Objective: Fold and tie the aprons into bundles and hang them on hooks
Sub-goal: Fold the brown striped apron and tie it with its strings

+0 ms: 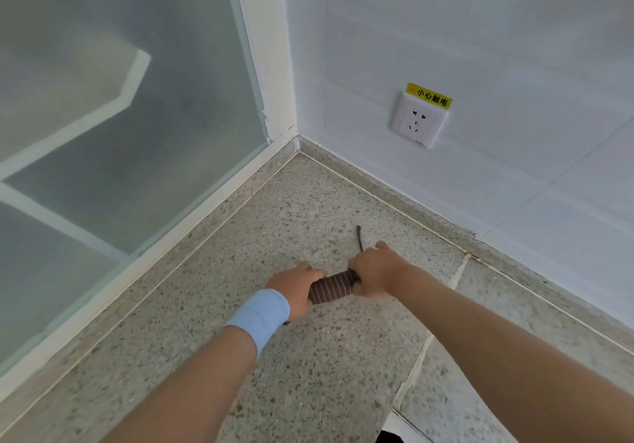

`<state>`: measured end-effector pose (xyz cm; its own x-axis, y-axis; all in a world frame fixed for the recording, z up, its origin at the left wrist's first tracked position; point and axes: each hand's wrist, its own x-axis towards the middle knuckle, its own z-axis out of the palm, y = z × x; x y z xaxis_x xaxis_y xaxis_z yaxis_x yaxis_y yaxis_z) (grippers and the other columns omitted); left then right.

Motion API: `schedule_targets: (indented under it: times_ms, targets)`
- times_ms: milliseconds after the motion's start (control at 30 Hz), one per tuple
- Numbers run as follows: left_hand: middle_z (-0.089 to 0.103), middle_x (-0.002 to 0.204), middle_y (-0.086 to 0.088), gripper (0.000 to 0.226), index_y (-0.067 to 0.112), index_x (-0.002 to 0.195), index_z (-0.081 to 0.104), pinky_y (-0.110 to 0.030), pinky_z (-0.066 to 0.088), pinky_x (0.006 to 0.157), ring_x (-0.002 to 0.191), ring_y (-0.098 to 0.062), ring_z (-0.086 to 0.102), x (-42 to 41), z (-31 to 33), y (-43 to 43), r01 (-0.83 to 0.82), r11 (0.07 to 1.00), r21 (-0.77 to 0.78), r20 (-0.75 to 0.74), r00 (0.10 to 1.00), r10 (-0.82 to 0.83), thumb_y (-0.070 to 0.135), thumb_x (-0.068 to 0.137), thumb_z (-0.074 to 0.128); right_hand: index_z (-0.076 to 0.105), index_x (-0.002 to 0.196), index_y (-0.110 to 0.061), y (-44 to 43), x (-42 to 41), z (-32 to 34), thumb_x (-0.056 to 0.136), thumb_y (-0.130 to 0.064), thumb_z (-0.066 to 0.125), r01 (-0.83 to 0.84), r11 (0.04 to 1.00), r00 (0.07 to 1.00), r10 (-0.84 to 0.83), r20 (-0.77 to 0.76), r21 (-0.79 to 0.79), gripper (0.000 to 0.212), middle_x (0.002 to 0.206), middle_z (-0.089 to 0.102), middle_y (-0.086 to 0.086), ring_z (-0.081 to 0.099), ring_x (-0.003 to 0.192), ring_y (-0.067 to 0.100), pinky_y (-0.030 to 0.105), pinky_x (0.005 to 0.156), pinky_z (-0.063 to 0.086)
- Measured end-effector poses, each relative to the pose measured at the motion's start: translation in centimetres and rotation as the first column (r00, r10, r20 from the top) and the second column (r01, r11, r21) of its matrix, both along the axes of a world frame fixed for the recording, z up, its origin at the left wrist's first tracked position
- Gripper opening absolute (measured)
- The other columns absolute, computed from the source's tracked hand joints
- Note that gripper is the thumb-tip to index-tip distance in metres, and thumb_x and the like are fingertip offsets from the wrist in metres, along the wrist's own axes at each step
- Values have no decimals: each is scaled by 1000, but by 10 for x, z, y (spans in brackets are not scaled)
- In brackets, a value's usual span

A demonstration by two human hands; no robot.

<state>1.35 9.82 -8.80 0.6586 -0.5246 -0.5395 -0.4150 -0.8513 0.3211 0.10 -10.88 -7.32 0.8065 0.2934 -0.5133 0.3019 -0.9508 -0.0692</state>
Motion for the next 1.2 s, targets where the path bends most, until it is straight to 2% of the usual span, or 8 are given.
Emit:
schedule_targets:
  times_ms: [100,200,367,500,700,800,1033,1200]
  targets:
    - [61,119,0,41,24,130,55,-31,52,85,101,-20,61,-7,34,-4,-154,986,-68,-194,971,138,17,89,55,64,93,-27,-6,-7,30,84,-41,55,-23,999,987,15,162,49,19,93,63,-6,54,94,16,41,106,35]
    - [70,108,-7,33,15,118,66,-29,56,78,90,-19,67,-16,71,4,-362,917,-167,-385,880,277,17,85,61,56,132,-29,-13,-25,53,83,-29,69,-49,992,892,-9,451,116,51,138,54,2,45,131,26,50,116,28]
    - [73,104,-14,39,24,117,63,-41,59,80,94,-30,71,-33,120,20,-644,673,-364,-665,685,296,0,87,65,55,139,-25,1,-64,87,82,-9,68,-173,964,739,-8,674,202,61,143,55,3,48,136,25,45,120,23]
    - [71,106,-16,47,22,127,57,-41,58,84,92,-28,69,-47,165,21,-725,457,-514,-753,637,164,-7,91,59,32,152,-21,14,-85,120,81,-31,52,-21,923,816,-207,540,385,75,152,42,-1,35,142,19,39,123,19]
    - [67,115,-20,44,19,133,58,-38,56,86,97,-28,66,-56,224,18,-693,255,-674,-702,709,72,4,91,65,61,122,-23,29,-73,188,92,-32,66,25,724,686,-515,515,690,31,112,59,-2,60,99,18,31,88,49]
    - [66,122,-22,56,17,137,52,-40,55,91,105,-32,66,-55,255,20,-687,155,-710,-682,726,91,13,86,75,67,104,-31,36,-71,244,92,-30,65,121,584,761,-573,303,802,12,94,65,-2,63,79,14,29,73,51]
    - [69,119,-11,84,17,137,46,-41,54,95,105,-24,70,-54,310,19,-547,184,-816,-509,832,220,44,69,87,72,97,-12,46,-72,329,94,-8,55,138,390,823,-556,113,910,18,80,75,9,70,67,26,39,58,56]
    - [70,113,-16,59,5,132,52,-39,56,86,99,-26,69,-63,344,20,-532,221,-818,-550,835,-28,47,92,61,73,95,0,63,-75,374,89,3,52,169,297,873,-488,-3,940,22,86,74,19,71,77,33,41,70,61]
